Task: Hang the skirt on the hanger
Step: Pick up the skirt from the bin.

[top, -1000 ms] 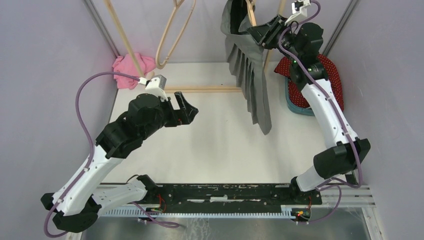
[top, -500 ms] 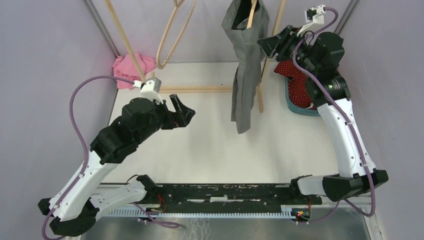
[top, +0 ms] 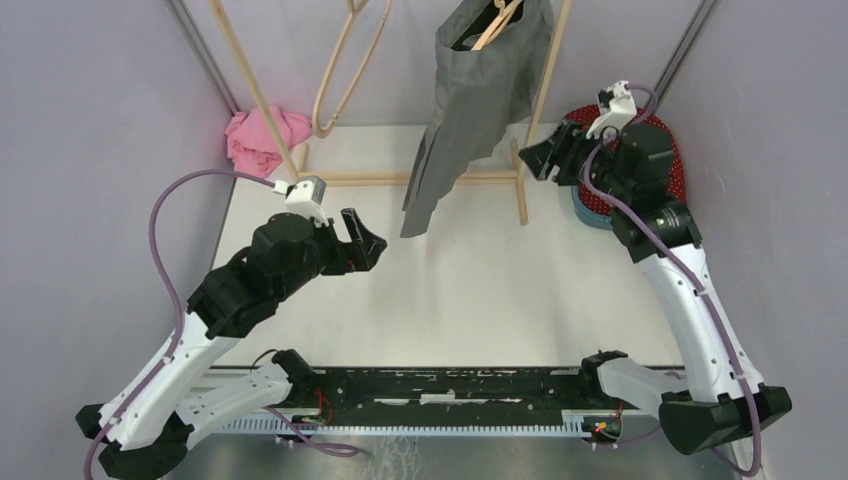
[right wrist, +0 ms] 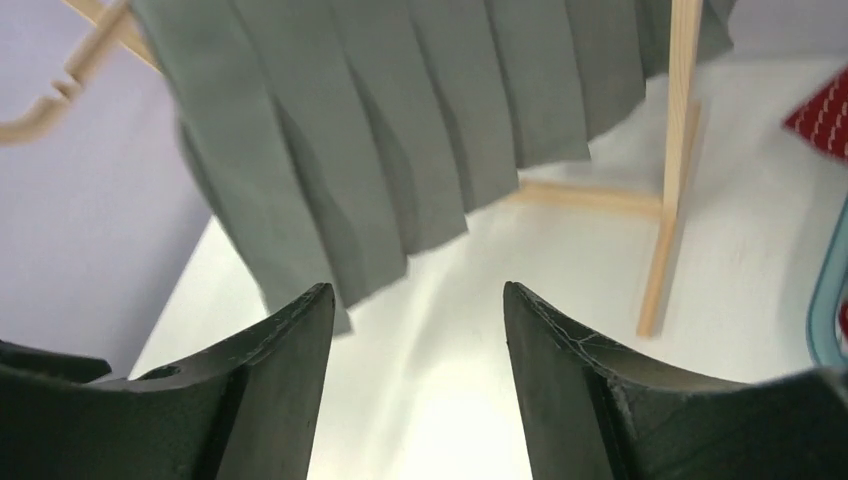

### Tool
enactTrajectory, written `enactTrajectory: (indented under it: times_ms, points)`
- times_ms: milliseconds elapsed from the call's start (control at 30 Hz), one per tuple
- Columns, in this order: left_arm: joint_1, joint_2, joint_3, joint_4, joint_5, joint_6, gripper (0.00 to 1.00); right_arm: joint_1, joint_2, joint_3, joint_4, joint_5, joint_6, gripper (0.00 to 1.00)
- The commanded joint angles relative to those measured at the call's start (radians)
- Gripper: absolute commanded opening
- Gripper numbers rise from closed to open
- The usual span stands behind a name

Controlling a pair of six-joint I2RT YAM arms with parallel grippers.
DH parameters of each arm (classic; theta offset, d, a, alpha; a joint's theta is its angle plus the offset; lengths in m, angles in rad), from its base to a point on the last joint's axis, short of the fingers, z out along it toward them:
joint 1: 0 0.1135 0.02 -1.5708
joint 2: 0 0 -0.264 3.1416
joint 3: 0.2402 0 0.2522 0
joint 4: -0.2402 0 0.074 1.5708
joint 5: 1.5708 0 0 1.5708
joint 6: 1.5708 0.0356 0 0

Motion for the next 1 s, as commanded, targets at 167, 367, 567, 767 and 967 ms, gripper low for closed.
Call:
enactTrajectory:
  times_ms: [167,367,567,767,967]
  points:
    - [-0.003,-0.031,-0.069,0.065,-0.043,-0.008,0.99,-0.002,-0.12,-0.282,-0.032,-0.016,-0.016,1.0]
    - [-0.002,-0.06,-0.097,0.091,-0.053,-0.009,0.99,-0.002,-0.157,-0.393,-0.028,-0.033,-0.01,1.0]
    - [-0.002,-0.072,-0.103,0.075,-0.047,-0.014,0.99,-0.002,-0.189,-0.421,-0.04,-0.025,-0.015,1.0]
    - [-0.003,-0.09,-0.116,0.074,-0.025,-0.027,0.99,-0.002,-0.207,-0.437,-0.054,-0.051,-0.015,0.99]
    - [-0.003,-0.132,-0.176,0.066,-0.002,-0.051,0.99,-0.002,-0.25,-0.493,-0.065,-0.084,-0.008,1.0]
